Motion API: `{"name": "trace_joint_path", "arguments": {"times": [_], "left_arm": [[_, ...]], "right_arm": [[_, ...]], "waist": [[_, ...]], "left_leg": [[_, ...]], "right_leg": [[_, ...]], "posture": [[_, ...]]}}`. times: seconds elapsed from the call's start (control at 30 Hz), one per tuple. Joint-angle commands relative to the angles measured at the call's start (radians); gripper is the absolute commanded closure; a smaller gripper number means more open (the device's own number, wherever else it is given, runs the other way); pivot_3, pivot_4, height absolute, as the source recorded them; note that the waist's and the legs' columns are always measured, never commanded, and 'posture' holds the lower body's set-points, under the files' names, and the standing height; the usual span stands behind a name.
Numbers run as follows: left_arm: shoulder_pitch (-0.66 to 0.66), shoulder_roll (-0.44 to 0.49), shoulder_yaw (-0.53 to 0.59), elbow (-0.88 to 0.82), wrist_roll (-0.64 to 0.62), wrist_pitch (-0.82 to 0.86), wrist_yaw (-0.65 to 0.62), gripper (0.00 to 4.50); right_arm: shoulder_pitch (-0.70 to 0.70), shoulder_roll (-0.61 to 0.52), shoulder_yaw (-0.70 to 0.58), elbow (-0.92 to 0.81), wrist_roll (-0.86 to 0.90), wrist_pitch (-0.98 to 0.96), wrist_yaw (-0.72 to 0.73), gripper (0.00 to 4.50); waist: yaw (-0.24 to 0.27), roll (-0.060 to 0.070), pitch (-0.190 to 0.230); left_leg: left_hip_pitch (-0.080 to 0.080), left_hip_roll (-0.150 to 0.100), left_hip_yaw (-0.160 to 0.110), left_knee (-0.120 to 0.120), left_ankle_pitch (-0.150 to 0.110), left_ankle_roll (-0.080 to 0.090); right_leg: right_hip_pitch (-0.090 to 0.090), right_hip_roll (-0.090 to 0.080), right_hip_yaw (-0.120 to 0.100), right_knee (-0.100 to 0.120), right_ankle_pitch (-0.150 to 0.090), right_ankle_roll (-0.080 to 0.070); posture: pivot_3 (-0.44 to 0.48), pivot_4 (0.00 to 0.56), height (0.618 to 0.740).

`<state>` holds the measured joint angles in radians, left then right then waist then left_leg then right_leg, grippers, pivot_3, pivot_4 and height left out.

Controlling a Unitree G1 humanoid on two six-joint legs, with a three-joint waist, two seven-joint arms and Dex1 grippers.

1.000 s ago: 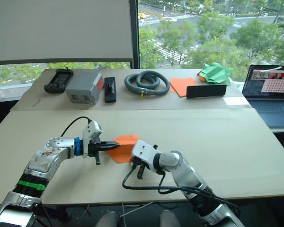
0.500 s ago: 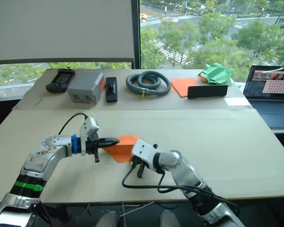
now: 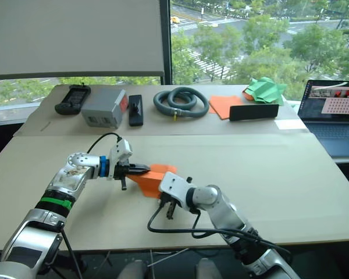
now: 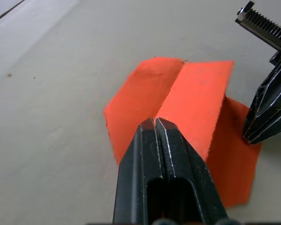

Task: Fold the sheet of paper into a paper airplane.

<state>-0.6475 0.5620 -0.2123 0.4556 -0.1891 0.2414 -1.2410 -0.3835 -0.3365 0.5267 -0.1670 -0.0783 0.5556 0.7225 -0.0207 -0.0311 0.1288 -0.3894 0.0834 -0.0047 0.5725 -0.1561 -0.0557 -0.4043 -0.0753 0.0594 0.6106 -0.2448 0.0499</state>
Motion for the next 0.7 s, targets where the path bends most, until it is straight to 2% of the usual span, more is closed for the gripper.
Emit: {"name": "trace_joint_path", "arguments": {"times": [0.03,0.4,0.53,0.7], "left_arm": [[0.037,0.025,-0.013,-0.101,-0.002,0.024,-0.043,4.41],[0.121,0.032,-0.025,-0.193,0.04,0.05,-0.007,4.41],[0.137,0.027,-0.033,-0.219,0.046,0.058,0.004,4.41],[0.154,0.03,-0.043,-0.25,0.047,0.065,0.006,4.41]], "right_arm": [[0.015,-0.002,0.02,0.032,-0.022,0.045,-0.01,4.49],[0.003,-0.007,0.003,-0.005,-0.003,0.053,-0.002,4.49],[0.009,-0.025,-0.035,-0.14,0.058,0.115,0.04,4.49],[0.005,-0.063,-0.152,-0.324,0.242,0.24,0.127,4.49]], "waist": [[0.0,0.0,0.0],[0.003,0.0,0.0],[0.005,0.001,0.0],[0.008,0.001,0.0]], "left_leg": [[0.0,0.0,0.0,0.0,0.0,0.0],[0.0,0.0,0.0,0.0,0.0,0.0],[-0.001,0.0,0.0,0.0,0.0,0.0],[-0.008,0.0,0.0,0.0,0.002,0.003]], "right_leg": [[0.0,0.0,0.0,0.0,0.0,0.0],[0.0,0.0,0.0,0.0,0.0,0.0],[-0.001,0.0,0.0,0.0,0.0,0.0],[-0.001,0.0,0.0,0.0,0.0,0.0]], "posture": [[0.0,0.15,0.714],[0.0,0.15,0.714],[0.0,0.15,0.714],[0.0,0.15,0.714]]}}
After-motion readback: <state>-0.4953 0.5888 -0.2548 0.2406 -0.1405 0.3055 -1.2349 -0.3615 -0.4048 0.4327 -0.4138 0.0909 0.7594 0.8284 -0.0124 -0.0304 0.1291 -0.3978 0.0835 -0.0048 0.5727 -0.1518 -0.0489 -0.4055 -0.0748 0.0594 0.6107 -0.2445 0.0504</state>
